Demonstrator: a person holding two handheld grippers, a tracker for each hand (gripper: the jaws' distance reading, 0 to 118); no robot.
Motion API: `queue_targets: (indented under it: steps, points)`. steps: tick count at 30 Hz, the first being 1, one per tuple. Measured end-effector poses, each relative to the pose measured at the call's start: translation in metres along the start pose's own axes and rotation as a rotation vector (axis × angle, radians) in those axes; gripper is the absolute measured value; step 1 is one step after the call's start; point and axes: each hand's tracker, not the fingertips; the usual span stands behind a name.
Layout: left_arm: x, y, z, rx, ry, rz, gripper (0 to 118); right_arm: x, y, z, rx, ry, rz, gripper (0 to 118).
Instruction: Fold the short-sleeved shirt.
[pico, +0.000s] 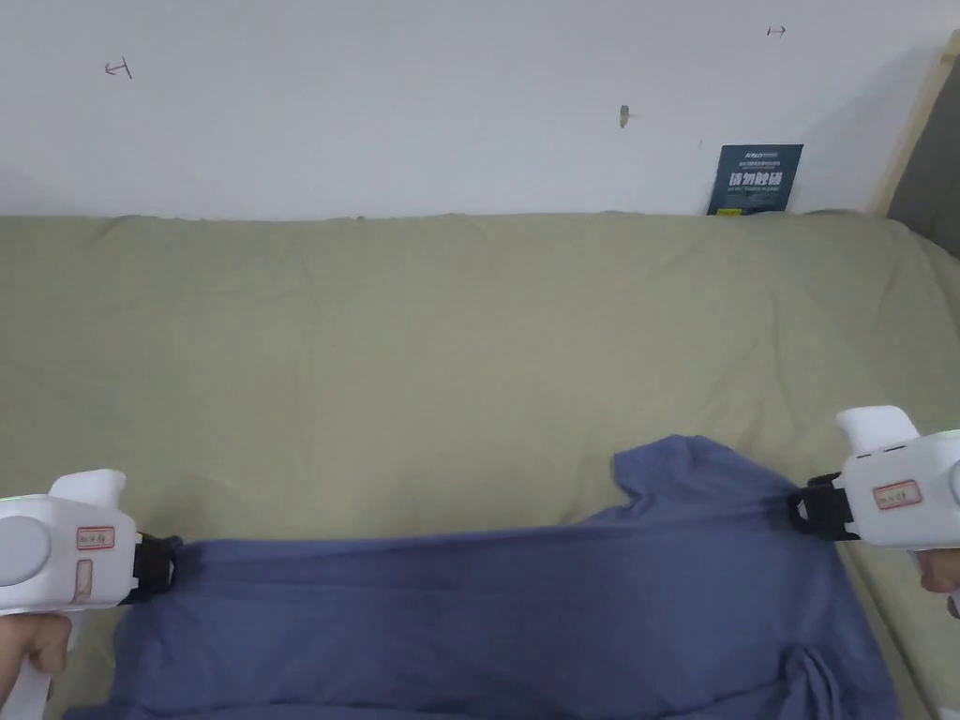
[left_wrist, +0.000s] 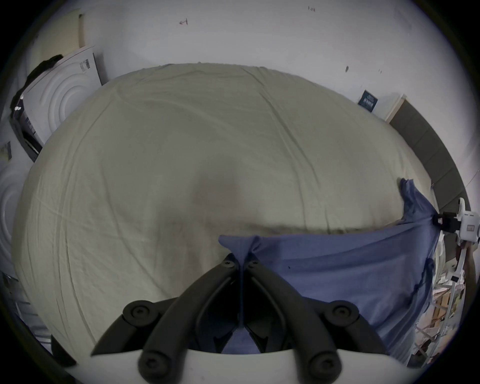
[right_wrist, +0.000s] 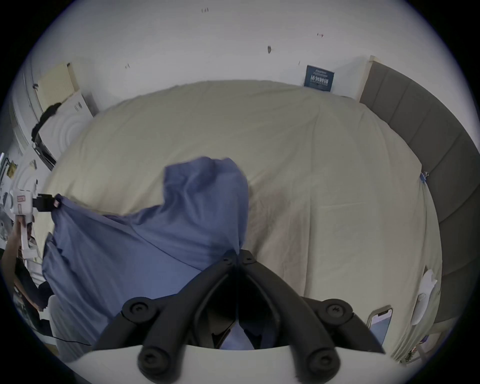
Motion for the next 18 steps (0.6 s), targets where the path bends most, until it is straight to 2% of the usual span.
queue_targets:
  steps: [6,11,18]
  points:
    - [-0.008,-0.024,0.053,0.063,-0.023,-0.035,0,-0.002,-0.03,0.054,0.081,0.031,-0.031,1]
    - [-0.016,-0.055,0.093,0.103,-0.049,-0.049,0,-0.011,-0.071,0.097,0.12,0.042,-0.01,1]
    - [-0.024,-0.114,0.125,0.127,-0.051,-0.086,0,-0.019,-0.147,0.138,0.141,0.064,-0.02,1]
